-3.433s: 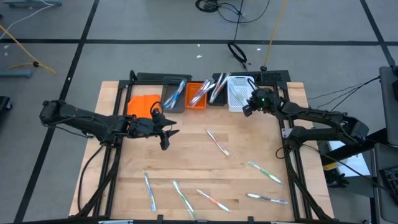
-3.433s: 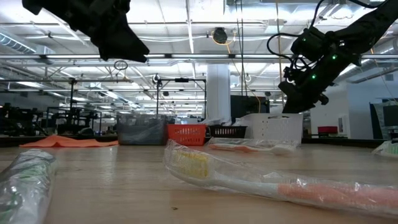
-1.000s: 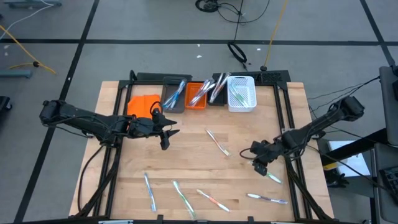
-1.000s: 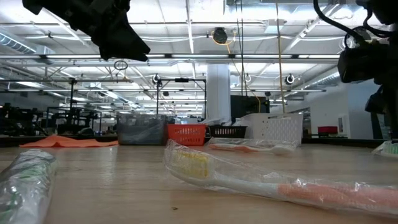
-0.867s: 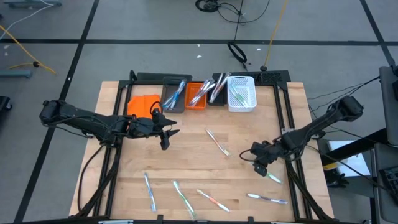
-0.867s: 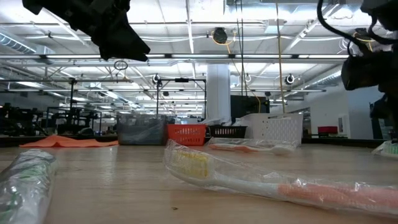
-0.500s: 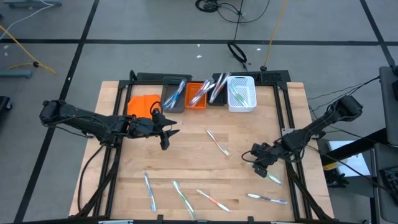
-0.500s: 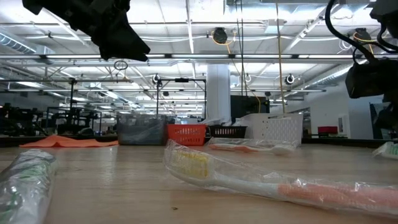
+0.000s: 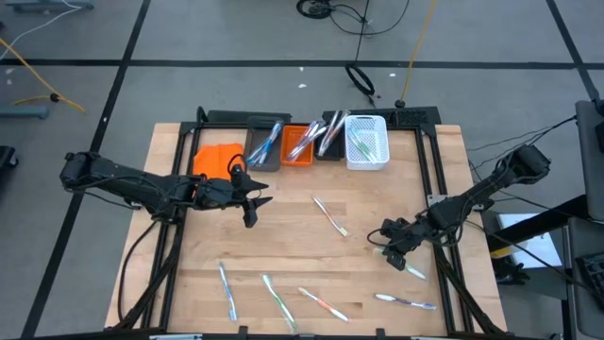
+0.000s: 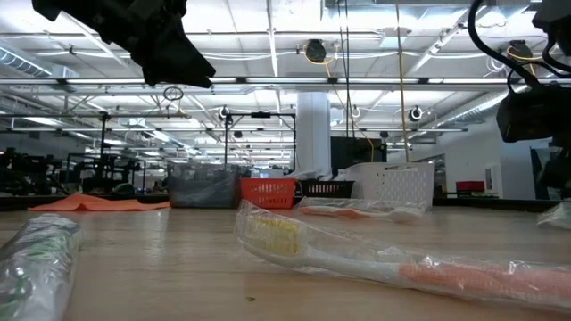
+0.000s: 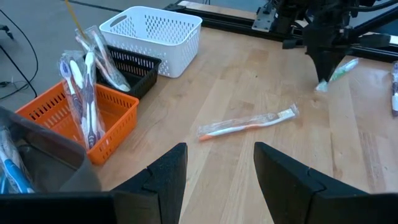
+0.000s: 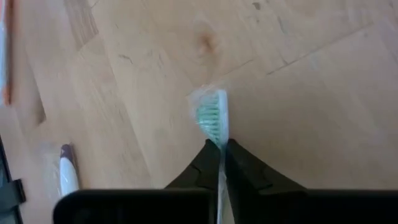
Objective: Pick & Place Toothbrushes
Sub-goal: Put the green toothbrush into the white bin
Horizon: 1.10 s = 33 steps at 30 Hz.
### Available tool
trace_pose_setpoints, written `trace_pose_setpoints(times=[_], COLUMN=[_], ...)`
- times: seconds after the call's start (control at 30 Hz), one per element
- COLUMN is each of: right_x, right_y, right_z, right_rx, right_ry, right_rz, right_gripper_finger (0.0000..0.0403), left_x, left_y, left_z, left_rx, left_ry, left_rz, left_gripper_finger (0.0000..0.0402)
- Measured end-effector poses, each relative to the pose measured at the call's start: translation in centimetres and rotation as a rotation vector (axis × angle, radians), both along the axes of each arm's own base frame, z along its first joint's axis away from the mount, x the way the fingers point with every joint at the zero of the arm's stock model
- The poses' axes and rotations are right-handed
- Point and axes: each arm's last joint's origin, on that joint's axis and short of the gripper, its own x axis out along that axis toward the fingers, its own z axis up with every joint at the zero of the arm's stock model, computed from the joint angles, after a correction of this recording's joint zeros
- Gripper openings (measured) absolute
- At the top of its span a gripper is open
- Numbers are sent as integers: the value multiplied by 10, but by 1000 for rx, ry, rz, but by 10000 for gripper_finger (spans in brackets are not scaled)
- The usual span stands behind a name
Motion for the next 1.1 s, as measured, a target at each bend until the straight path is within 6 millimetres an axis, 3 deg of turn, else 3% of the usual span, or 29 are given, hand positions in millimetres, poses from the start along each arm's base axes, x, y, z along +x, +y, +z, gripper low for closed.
trace_pose_setpoints(times=[0.23, 0.53, 0.87, 1.1], right_x=[18, 45, 75, 81], right_y=[5, -1, -13, -22], right_z=[26, 63, 108, 139], right_rx=[-42, -266, -520, -693], right_ry=[-128, -363, -880, -1152], right_rz=[50, 6, -65, -122], right_gripper_finger=[1, 1, 1, 0], left_x=[0, 1, 12, 36], left_y=[0, 0, -2, -8], left_z=[0, 3, 15, 15], left_rx=[-1, -5, 16, 23], left_ry=[-4, -35, -188, -351], left_rz=[0, 0, -42, -153], left_gripper_finger=[189, 189, 189, 189])
